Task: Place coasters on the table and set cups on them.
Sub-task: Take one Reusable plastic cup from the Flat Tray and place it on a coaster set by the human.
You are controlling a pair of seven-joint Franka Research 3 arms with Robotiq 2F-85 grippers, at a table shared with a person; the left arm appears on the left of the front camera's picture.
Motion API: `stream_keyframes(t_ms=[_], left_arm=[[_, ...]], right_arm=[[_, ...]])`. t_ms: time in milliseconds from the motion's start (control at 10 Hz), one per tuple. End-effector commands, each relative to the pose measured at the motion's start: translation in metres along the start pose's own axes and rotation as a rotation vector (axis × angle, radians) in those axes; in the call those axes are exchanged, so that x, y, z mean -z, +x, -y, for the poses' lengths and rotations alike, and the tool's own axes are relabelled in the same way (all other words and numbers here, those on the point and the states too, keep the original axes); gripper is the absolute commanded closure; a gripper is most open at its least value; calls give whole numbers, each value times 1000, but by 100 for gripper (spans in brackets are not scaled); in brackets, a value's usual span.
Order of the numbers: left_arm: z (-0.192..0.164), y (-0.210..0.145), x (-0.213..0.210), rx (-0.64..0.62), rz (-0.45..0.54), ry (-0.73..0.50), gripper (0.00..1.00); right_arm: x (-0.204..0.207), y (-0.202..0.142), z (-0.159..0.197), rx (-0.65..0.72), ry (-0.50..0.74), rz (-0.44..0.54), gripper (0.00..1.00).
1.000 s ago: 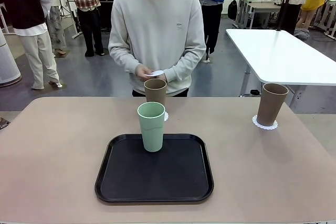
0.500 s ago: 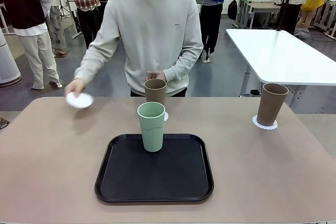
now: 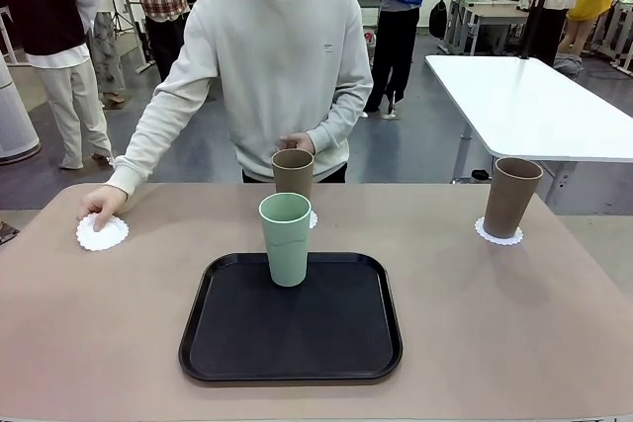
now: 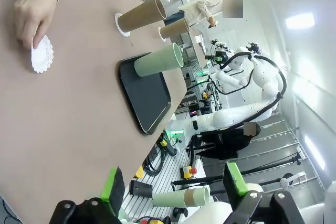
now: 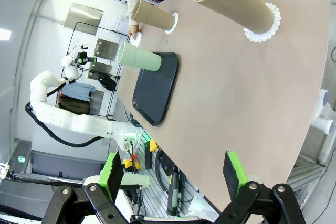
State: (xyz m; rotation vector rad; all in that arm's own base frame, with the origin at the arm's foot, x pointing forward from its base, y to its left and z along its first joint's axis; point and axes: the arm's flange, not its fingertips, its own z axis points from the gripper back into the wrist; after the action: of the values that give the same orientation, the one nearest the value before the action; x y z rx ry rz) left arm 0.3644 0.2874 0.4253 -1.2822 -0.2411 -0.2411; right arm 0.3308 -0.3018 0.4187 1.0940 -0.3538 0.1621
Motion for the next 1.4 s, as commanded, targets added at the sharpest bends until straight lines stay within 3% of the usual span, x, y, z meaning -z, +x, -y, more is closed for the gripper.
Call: stream_keyframes(t_ms=[0, 1300], left_arm=[[2, 0, -3, 3, 3, 4, 0], [2, 0, -3, 3, 3, 4, 0]], right_arm=[[1, 0, 0, -1, -1, 2, 0], [1, 0, 0, -1, -1, 2, 0]])
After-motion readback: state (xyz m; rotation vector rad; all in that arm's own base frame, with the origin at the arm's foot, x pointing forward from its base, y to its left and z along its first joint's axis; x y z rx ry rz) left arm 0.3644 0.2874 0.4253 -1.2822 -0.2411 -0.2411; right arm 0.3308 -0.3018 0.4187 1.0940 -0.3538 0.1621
